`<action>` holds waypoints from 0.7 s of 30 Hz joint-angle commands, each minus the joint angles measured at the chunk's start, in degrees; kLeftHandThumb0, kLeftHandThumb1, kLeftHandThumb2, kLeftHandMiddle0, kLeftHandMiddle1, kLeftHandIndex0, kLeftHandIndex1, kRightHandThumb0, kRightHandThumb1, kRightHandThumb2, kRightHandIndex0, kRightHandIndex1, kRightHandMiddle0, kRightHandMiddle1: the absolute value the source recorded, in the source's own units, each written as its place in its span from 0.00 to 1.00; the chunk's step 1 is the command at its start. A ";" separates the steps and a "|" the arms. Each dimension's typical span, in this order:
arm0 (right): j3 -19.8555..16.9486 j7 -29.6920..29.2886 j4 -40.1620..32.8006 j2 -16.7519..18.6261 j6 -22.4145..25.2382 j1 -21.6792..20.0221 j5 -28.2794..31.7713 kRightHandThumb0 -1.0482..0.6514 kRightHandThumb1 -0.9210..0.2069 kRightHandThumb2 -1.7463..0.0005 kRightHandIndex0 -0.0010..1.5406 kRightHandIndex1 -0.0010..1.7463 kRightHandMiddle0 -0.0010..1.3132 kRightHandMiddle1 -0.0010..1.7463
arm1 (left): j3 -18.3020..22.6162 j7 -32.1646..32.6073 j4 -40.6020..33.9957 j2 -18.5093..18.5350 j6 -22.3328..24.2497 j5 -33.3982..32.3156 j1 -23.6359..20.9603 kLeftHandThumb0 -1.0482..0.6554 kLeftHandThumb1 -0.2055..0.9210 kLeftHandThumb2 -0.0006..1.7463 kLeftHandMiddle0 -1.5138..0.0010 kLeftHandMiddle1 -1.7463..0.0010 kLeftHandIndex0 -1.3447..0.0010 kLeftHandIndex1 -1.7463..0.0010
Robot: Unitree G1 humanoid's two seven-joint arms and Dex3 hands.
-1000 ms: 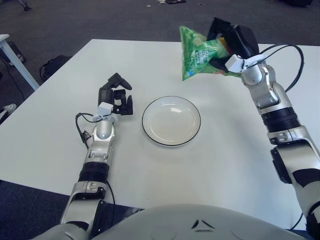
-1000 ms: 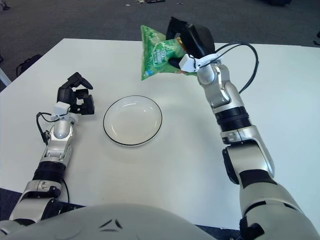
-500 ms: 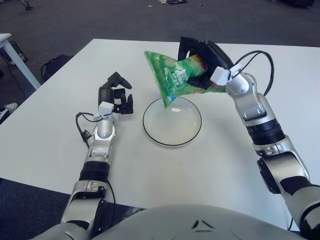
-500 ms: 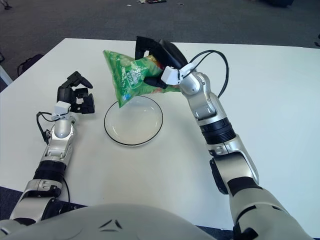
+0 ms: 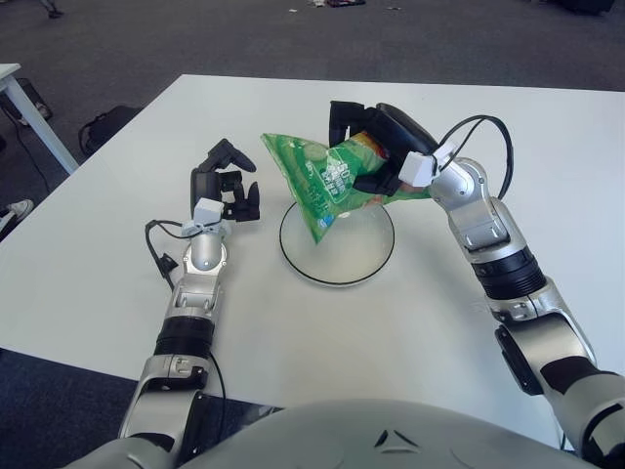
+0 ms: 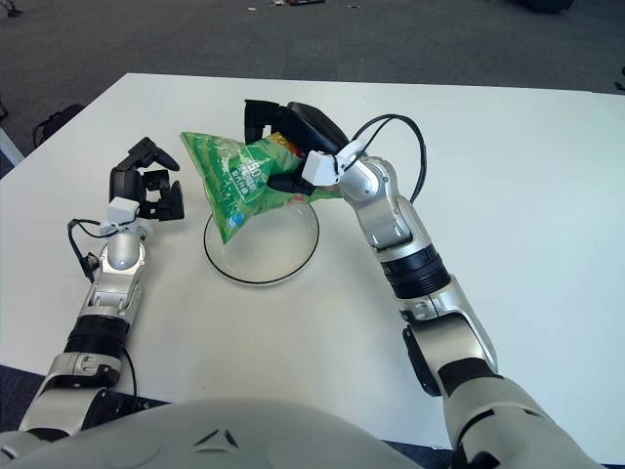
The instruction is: Put the snack into the plate.
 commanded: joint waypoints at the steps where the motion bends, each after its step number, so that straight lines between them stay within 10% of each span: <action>1: 0.17 2.69 -2.33 0.05 1.02 0.50 2.19 0.62 0.88 0.01 0.61 0.96 0.51 1.00 | -1.07 0.59 3.27 -3.56 1.82 -0.19 8.13 0.29 0.34 0.85 0.06 0.00 0.45 0.00; 14: 1.05 16.92 -2.63 -4.77 -1.13 0.01 8.89 0.61 0.92 0.02 0.60 1.00 0.64 0.85 | -1.30 1.21 1.06 -4.17 3.53 0.22 8.91 0.29 0.34 0.86 0.05 0.00 0.45 0.00; 20: 1.52 23.17 4.24 -8.00 -9.90 -1.56 10.84 0.70 0.49 0.30 0.35 0.98 0.27 0.94 | -1.48 2.08 0.12 -4.47 3.37 0.58 9.31 0.29 0.32 0.87 0.05 0.00 0.44 0.00; 21: 1.39 23.68 5.32 -8.12 -11.12 -1.57 11.42 0.50 0.54 0.35 0.21 0.90 0.14 0.87 | -1.59 2.22 0.08 -4.53 3.32 0.62 9.38 0.29 0.31 0.87 0.05 0.00 0.43 0.00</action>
